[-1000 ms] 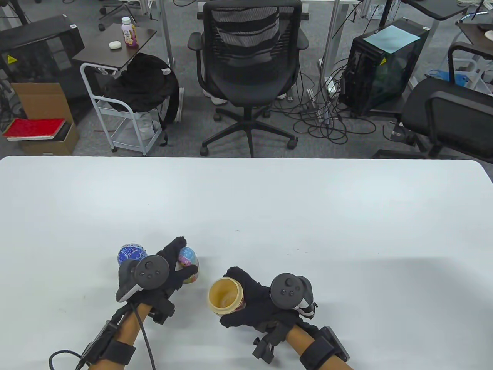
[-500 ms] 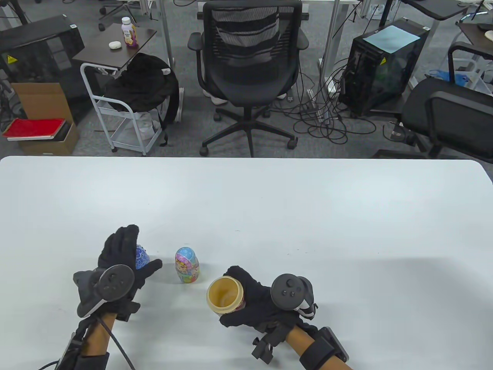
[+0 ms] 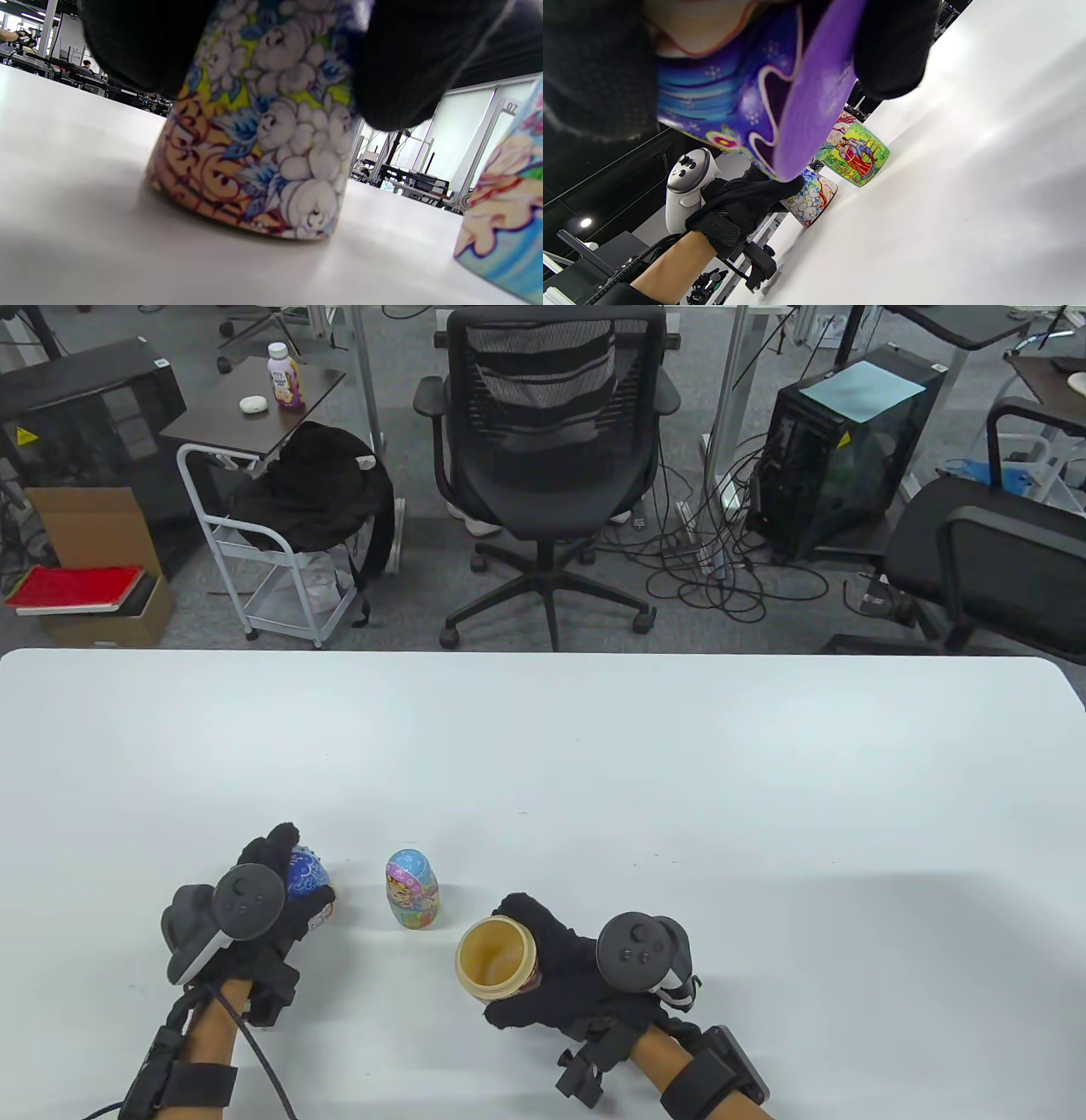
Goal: Separate nested Russian dolls into individual dolls
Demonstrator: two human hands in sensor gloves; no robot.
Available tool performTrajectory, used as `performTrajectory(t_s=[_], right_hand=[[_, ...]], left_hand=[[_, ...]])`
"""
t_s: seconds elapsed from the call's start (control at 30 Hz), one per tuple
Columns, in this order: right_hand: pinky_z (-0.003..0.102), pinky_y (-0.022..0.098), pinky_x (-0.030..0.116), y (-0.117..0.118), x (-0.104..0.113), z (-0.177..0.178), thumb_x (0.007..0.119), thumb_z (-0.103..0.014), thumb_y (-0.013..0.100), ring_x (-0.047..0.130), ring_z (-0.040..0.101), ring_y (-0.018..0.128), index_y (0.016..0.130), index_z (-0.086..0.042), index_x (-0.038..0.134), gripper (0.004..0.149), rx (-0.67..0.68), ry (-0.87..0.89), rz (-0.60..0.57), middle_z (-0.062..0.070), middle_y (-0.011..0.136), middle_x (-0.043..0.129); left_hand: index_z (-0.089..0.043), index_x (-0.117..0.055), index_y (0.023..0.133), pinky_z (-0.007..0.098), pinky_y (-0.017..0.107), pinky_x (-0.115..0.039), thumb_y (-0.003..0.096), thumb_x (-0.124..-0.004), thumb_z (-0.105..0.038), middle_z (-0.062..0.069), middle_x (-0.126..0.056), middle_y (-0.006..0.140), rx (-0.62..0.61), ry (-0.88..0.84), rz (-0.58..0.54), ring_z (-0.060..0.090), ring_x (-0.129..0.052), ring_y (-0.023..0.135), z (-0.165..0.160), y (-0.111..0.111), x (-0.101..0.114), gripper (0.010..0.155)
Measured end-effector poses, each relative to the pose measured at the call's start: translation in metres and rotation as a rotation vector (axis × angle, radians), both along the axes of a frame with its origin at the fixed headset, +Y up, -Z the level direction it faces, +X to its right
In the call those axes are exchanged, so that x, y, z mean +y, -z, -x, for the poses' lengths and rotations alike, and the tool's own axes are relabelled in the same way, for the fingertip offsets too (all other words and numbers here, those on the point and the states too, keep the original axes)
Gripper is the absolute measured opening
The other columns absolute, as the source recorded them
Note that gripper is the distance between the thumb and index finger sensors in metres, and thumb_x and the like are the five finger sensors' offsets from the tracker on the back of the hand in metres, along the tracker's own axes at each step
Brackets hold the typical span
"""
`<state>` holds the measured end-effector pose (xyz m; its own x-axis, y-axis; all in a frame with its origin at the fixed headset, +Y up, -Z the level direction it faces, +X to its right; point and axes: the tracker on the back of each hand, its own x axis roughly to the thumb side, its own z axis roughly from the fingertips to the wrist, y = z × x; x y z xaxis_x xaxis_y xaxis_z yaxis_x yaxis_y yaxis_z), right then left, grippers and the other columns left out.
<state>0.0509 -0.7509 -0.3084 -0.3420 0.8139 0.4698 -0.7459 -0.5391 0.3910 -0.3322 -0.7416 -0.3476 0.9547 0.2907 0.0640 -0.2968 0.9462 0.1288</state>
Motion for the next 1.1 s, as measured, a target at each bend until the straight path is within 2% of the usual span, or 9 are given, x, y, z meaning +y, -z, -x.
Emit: performTrajectory(t_s=[0.17,0.33,0.43,0.5,0.63,0.8,0.93,1.1], right_hand=[[0.044,0.059,0.083,0.000,-0.001,0.001,0.096,-0.061,0.029,0.072,0.048,0.094,0.110,-0.006,0.035,0.115,-0.008,-0.027,-0.022,0.026,0.108,0.062],[0.044,0.060,0.082,0.000,-0.003,0.004,0.097,-0.060,0.029,0.072,0.048,0.095,0.110,-0.007,0.035,0.115,-0.002,-0.034,-0.007,0.026,0.109,0.061],[0.044,0.059,0.083,-0.001,-0.003,0.005,0.096,-0.061,0.029,0.072,0.048,0.094,0.110,-0.007,0.035,0.115,0.000,-0.045,-0.019,0.026,0.108,0.062],[0.044,0.060,0.083,-0.001,-0.003,0.006,0.096,-0.061,0.029,0.072,0.047,0.095,0.110,-0.007,0.035,0.115,0.004,-0.040,-0.011,0.026,0.109,0.062],[0.044,0.060,0.082,-0.003,-0.004,0.009,0.097,-0.060,0.029,0.072,0.048,0.095,0.110,-0.007,0.035,0.115,0.014,-0.057,-0.008,0.025,0.109,0.062],[0.044,0.060,0.083,-0.005,-0.004,0.010,0.097,-0.061,0.029,0.073,0.047,0.095,0.110,-0.007,0.036,0.115,0.031,-0.052,-0.013,0.025,0.109,0.063],[0.044,0.059,0.084,-0.007,-0.002,0.010,0.096,-0.061,0.028,0.074,0.047,0.094,0.110,-0.006,0.036,0.115,0.037,-0.059,-0.031,0.026,0.108,0.063],[0.044,0.059,0.083,-0.007,-0.003,0.011,0.097,-0.061,0.028,0.074,0.047,0.094,0.110,-0.007,0.036,0.115,0.046,-0.043,-0.020,0.026,0.108,0.063]], left_hand=[[-0.014,-0.036,0.115,0.058,0.060,-0.076,0.0533,-0.083,-0.057,0.032,-0.060,0.107,-0.031,-0.030,-0.149,0.049,-0.082,0.085,-0.002,-0.013,0.035,0.089],[-0.015,-0.045,0.115,0.056,0.058,-0.079,0.0514,-0.085,-0.062,0.029,-0.067,0.105,-0.157,-0.127,-0.306,0.046,-0.087,0.081,-0.016,-0.033,0.070,0.089],[-0.016,-0.046,0.116,0.055,0.058,-0.080,0.0515,-0.085,-0.063,0.029,-0.069,0.105,-0.204,-0.163,-0.337,0.045,-0.088,0.080,-0.027,-0.044,0.083,0.089],[-0.016,-0.046,0.116,0.054,0.058,-0.080,0.0515,-0.085,-0.063,0.028,-0.070,0.105,-0.288,-0.219,-0.351,0.045,-0.089,0.080,-0.039,-0.051,0.090,0.089],[-0.017,-0.046,0.116,0.053,0.059,-0.080,0.0512,-0.085,-0.064,0.027,-0.069,0.106,-0.497,-0.322,-0.346,0.044,-0.089,0.081,-0.070,-0.062,0.093,0.089],[-0.018,-0.041,0.117,0.052,0.060,-0.080,0.0510,-0.083,-0.064,0.026,-0.067,0.107,-0.656,-0.308,-0.319,0.043,-0.088,0.083,-0.106,-0.072,0.085,0.091],[-0.017,-0.039,0.117,0.051,0.062,-0.079,0.0515,-0.082,-0.063,0.026,-0.064,0.109,-0.704,-0.326,-0.282,0.043,-0.086,0.085,-0.116,-0.073,0.075,0.090],[-0.017,-0.038,0.116,0.051,0.062,-0.079,0.0520,-0.082,-0.061,0.027,-0.062,0.110,-0.746,-0.433,-0.239,0.044,-0.085,0.087,-0.121,-0.073,0.071,0.089]])
